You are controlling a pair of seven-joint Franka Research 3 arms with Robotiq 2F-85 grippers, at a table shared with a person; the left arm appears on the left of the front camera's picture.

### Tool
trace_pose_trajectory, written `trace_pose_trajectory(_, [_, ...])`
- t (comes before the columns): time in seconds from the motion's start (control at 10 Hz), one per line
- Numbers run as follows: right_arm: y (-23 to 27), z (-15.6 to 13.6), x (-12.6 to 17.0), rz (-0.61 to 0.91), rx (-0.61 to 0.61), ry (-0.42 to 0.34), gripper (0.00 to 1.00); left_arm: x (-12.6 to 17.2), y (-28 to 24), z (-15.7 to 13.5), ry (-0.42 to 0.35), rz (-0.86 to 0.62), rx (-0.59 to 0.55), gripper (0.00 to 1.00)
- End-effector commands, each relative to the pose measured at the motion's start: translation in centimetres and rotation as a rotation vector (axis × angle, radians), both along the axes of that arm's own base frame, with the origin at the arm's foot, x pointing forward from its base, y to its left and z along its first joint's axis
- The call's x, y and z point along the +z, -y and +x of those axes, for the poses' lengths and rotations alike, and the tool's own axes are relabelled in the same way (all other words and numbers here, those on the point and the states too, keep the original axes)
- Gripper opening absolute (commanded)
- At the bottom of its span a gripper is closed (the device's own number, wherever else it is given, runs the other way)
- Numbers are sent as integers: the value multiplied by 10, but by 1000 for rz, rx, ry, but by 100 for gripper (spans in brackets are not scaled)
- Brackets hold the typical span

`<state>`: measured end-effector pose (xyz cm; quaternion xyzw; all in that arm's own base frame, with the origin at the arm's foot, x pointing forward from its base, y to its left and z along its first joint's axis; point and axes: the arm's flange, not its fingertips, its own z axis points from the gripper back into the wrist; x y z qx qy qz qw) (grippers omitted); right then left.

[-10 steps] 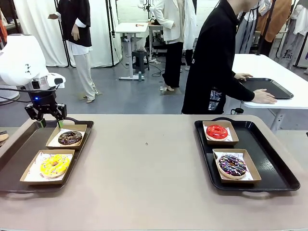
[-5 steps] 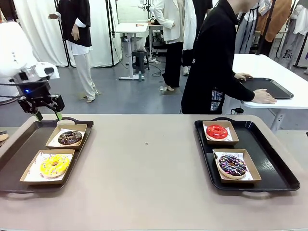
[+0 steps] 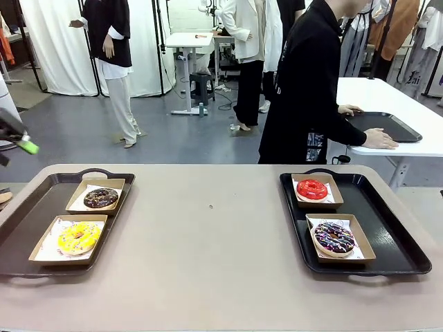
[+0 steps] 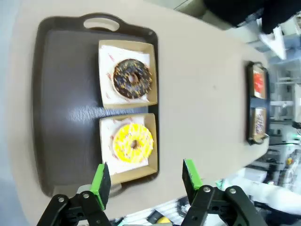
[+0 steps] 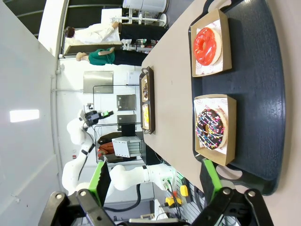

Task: Individually package the donuts and arrange them on the tray.
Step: Place the picked Paper togo box on the Handle tray.

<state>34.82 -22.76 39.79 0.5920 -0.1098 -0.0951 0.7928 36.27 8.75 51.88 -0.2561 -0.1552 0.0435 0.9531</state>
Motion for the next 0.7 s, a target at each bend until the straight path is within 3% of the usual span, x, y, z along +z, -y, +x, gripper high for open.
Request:
trace_pose_trajectory(0.0, [-2,-4,0,0,-1,5,100,-6,-51,-18,-14,-197,-29,80])
trace_pose_trajectory(0.4, [-2,-4,0,0,-1,5,100,-37,-122,-12,-125,-416,-106,80])
trace_pose_trajectory(0.6, [-2,-4,0,0,-1,5,100,-56,-145,-6,-98,-484,-79,80])
